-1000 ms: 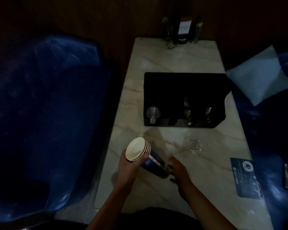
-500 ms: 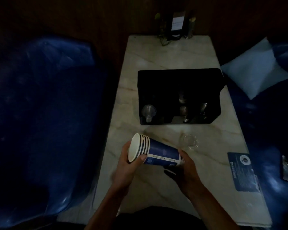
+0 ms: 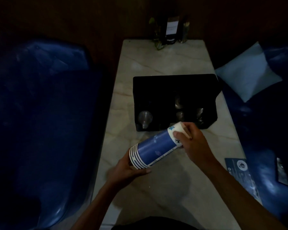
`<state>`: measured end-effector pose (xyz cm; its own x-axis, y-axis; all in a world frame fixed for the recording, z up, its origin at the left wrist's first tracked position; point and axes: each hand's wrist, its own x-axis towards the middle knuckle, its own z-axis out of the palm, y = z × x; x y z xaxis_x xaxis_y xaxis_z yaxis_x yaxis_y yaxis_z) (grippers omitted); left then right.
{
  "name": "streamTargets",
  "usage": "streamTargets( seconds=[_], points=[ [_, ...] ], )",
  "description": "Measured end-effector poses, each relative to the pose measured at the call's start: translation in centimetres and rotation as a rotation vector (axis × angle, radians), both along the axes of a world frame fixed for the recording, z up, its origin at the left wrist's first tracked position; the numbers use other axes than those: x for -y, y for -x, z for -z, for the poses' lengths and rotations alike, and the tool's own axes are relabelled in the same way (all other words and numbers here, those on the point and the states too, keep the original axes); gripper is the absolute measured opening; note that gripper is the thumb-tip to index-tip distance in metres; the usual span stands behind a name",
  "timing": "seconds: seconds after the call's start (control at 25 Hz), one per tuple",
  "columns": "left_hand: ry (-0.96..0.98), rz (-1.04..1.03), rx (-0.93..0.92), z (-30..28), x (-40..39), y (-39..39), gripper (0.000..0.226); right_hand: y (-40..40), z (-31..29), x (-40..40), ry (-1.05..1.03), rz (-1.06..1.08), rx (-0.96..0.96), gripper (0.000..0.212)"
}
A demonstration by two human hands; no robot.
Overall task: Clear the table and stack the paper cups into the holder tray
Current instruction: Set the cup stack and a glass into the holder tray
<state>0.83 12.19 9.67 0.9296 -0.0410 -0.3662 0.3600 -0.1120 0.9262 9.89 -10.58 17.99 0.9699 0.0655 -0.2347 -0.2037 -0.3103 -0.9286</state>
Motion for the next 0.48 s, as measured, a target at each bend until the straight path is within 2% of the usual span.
streamTargets(
  seconds=[0.08, 0.24, 0.32, 0.4, 0.48],
  points=[
    [-0.02, -0.048, 0.035, -0.1, -0.2, -2.1, 0.083, -2.0, -1.3, -0.8, 0.079, -0.031, 0.072, 0.033],
    [-0.398, -0.053, 0.127, 1.4, -1.7, -6.9, 0.056, -7.5, -4.5, -2.4, 0.159, 0.045, 0.177, 0.043],
    [-0.643, -0.019, 0.134, 5.9, -3.7, -8.7, 0.069, -10.5, -5.5, -3.2, 0.204, 0.084, 0.226, 0.049],
    [-0.881, 0.071, -0.044, 11.2, -5.0, -9.5, 0.081, -13.3, -5.9, -4.1, 0.191, 0.124, 0.24, 0.057],
    [-1.028, 0.149, -0.143, 14.4, -5.4, -9.2, 0.08, -15.9, -6.0, -5.2, 0.17, 0.168, 0.27, 0.059]
  ],
)
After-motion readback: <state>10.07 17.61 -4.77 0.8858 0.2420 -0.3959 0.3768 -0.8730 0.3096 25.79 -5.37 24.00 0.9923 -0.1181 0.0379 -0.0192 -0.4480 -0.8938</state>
